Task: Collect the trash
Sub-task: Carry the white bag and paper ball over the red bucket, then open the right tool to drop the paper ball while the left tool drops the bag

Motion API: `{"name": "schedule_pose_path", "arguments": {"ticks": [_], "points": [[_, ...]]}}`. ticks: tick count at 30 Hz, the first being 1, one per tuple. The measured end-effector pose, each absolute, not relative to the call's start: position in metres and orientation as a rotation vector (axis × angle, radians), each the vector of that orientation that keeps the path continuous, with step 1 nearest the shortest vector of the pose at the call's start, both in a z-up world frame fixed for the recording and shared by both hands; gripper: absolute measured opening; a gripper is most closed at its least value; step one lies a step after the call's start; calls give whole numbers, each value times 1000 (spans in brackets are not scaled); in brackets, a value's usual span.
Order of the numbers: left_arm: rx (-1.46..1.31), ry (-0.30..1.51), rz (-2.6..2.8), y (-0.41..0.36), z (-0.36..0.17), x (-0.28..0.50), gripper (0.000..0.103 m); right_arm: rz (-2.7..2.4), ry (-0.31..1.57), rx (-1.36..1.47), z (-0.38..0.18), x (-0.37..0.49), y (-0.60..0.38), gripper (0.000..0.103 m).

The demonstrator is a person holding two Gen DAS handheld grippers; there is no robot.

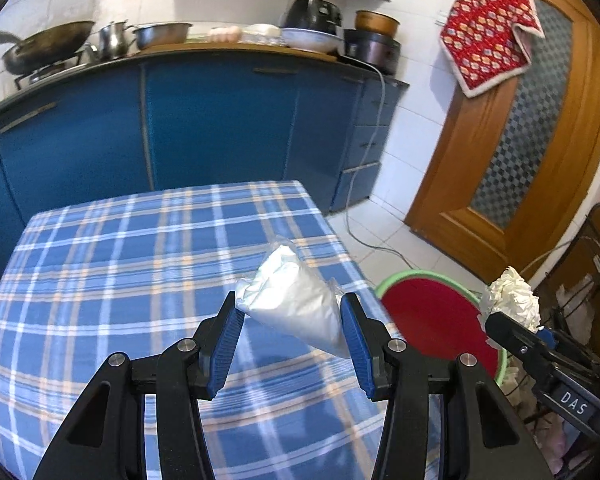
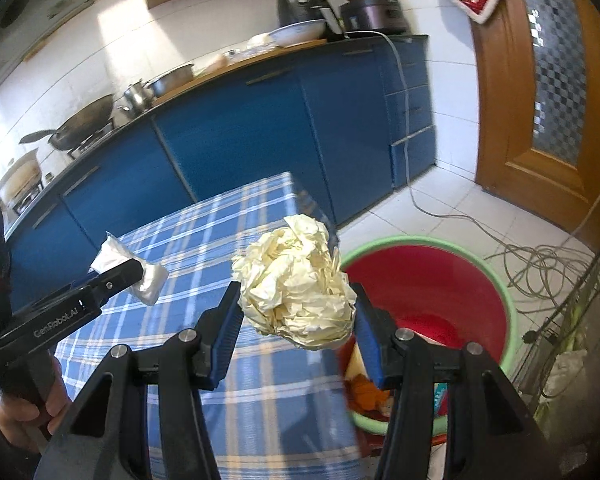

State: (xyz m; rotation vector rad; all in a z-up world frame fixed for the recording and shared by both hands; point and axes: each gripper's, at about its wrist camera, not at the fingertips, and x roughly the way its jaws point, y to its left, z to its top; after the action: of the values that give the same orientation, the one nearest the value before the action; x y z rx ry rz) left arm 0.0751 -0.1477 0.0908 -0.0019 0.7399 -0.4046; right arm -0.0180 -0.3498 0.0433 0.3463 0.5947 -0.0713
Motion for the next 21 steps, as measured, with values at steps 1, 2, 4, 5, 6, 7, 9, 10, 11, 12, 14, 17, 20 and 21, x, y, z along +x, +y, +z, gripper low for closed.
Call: {"name": "schedule_pose_path", "arguments": {"ticks": [1,2,4,5,6,7,9,10,11,12,14,17,20,21], "points": [[1,741,-409,-152,90,75,51,-78,595,349,42,-19,-353,55],[6,742,-418,-158,89,75,51,-90,595,355,39,-20,-359,55],[15,746,-433,-169,87,75,51,-107,598,364,35,-23,-368,55],[21,748,-440,-174,86,76,51,-113,599,367,33,-23,-371,55],[25,750,-444,-178,85,76,51,-124,603,372,30,-24,-376,55],[33,753,-451,-185,83,77,51,-132,606,375,27,-24,-380,55],[43,761,-464,-194,80,79,51,-149,618,388,20,-24,-389,55],[46,764,-469,-199,78,79,51,-155,624,393,17,-23,-392,55],[51,767,-474,-203,76,80,51,-162,630,396,13,-22,-396,55],[55,770,-477,-207,74,80,51,-170,637,400,9,-21,-400,55],[64,780,-484,-213,70,82,51,-181,649,408,3,-19,-406,55],[77,793,-489,-222,64,83,51,-200,666,420,-7,-16,-415,56],[83,808,-495,-229,58,86,51,-212,685,439,-18,-13,-423,58],[85,813,-498,-231,56,87,51,-216,693,448,-21,-12,-425,59]]}}
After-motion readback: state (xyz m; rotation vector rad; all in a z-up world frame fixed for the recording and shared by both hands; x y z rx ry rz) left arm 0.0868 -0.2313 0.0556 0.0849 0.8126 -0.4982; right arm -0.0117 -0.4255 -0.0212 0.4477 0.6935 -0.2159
